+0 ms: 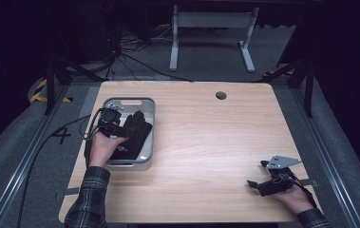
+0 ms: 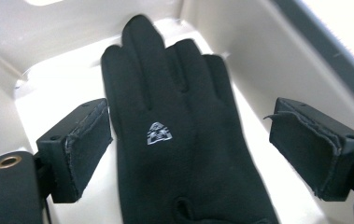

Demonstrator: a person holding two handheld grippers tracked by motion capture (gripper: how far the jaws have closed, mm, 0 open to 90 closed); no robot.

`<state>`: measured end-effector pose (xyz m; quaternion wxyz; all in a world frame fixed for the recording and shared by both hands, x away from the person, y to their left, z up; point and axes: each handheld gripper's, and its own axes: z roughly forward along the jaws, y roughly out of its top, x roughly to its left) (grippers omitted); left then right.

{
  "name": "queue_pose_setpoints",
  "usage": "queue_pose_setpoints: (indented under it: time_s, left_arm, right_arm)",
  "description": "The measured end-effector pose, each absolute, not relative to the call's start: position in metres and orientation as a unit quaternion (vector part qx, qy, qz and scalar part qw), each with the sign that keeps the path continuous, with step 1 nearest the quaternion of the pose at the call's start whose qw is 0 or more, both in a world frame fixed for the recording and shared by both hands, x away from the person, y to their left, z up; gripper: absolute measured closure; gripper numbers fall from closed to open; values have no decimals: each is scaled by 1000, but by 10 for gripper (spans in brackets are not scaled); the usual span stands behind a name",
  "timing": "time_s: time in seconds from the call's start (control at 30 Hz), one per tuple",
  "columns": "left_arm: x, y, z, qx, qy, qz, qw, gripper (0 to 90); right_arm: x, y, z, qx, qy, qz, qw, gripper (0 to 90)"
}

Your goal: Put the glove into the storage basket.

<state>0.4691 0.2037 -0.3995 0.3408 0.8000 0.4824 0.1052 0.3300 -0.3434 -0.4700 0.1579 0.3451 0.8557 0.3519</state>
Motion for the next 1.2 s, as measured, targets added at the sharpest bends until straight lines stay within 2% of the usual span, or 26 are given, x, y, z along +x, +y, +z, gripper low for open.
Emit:
queue_pose_setpoints:
  time_s: [0.37,0.77,1.2]
  left_arm:
    - [460,176,-380,810,450,111,360,135]
    - [437,125,-356,827,382,101,399,141]
    - [408,57,-366,844,324,75,420,144]
  right_arm:
    - [330,-343,-470,344,856,352,156,30]
    - [330,-343,-470,344,856,352,156,29]
    - [330,-344,-470,344,856,352,156,30]
